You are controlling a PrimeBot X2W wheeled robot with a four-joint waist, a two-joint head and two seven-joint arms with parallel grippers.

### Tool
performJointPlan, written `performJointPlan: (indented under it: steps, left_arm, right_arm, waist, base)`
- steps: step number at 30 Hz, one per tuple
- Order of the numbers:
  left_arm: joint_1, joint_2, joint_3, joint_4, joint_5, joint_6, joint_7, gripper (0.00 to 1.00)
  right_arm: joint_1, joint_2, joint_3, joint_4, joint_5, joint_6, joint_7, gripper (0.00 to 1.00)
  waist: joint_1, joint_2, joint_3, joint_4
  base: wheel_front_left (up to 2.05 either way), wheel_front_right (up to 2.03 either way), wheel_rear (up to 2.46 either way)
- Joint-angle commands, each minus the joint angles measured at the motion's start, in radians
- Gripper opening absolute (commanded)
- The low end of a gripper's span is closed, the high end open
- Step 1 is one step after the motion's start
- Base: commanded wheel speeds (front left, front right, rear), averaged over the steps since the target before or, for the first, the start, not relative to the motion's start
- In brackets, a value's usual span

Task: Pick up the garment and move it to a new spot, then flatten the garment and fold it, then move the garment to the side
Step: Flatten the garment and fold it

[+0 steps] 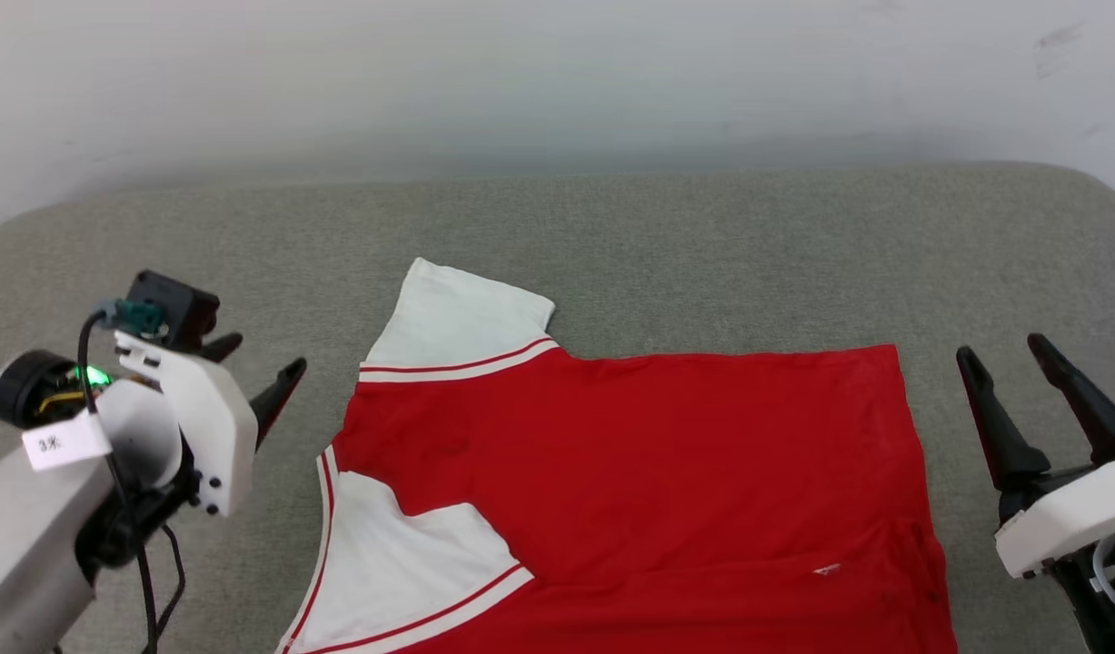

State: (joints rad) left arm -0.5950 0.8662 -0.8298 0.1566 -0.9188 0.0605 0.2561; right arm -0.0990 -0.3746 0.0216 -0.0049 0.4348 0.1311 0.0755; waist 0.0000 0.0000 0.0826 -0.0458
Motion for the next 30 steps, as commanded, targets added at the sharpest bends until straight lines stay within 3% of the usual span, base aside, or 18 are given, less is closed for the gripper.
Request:
performJointPlan:
  steps: [1, 10, 11, 12, 14, 23, 30]
  left_arm:
    - [-0.053, -0.021, 0.007, 0.029, 0.01, -0.018, 0.006, 1.0]
    - [-0.267, -0.085, 0.012, 0.158, -0.028, -0.082, 0.181, 1.0]
    - [-0.296, -0.088, 0.011, 0.174, -0.035, -0.087, 0.217, 1.0]
    - [-0.37, -0.098, -0.002, 0.211, -0.067, -0.112, 0.349, 1.0]
    - [-0.426, -0.094, -0.005, 0.231, -0.081, -0.119, 0.43, 1.0]
    - [-0.601, -0.11, -0.03, 0.302, -0.058, -0.104, 0.625, 1.0]
    - [-0.67, -0.121, -0.062, 0.356, -0.006, -0.106, 0.669, 1.0]
  right_arm:
    - [-0.014, 0.034, -0.013, -0.029, -0.035, -0.001, -0.031, 1.0]
    - [-0.042, 0.114, 0.005, -0.12, -0.107, -0.001, -0.096, 1.0]
    - [-0.046, 0.122, 0.01, -0.129, -0.111, -0.001, -0.103, 1.0]
    - [-0.064, 0.141, 0.019, -0.144, -0.119, -0.001, -0.114, 1.0]
    - [-0.075, 0.151, 0.023, -0.146, -0.12, -0.001, -0.119, 1.0]
    - [-0.128, 0.166, 0.04, -0.141, -0.122, -0.001, -0.152, 1.0]
    - [-0.165, 0.159, 0.051, -0.133, -0.119, -0.001, -0.17, 1.0]
  waist:
    - [0.0, 0.0, 0.03, -0.029]
    - [0.0, 0.0, 0.155, -0.104]
    - [0.0, 0.0, 0.176, -0.115]
    - [0.0, 0.0, 0.233, -0.141]
    - [0.0, 0.0, 0.271, -0.158]
    - [0.0, 0.0, 0.41, -0.208]
    - [0.0, 0.0, 0.476, -0.225]
  base:
    - [0.0, 0.0, 0.0]
    - [0.0, 0.0, 0.0]
    - [0.0, 0.0, 0.0]
    - [0.0, 0.0, 0.0]
    - [0.0, 0.0, 0.0]
    - [0.0, 0.0, 0.0]
    - [0.0, 0.0, 0.0]
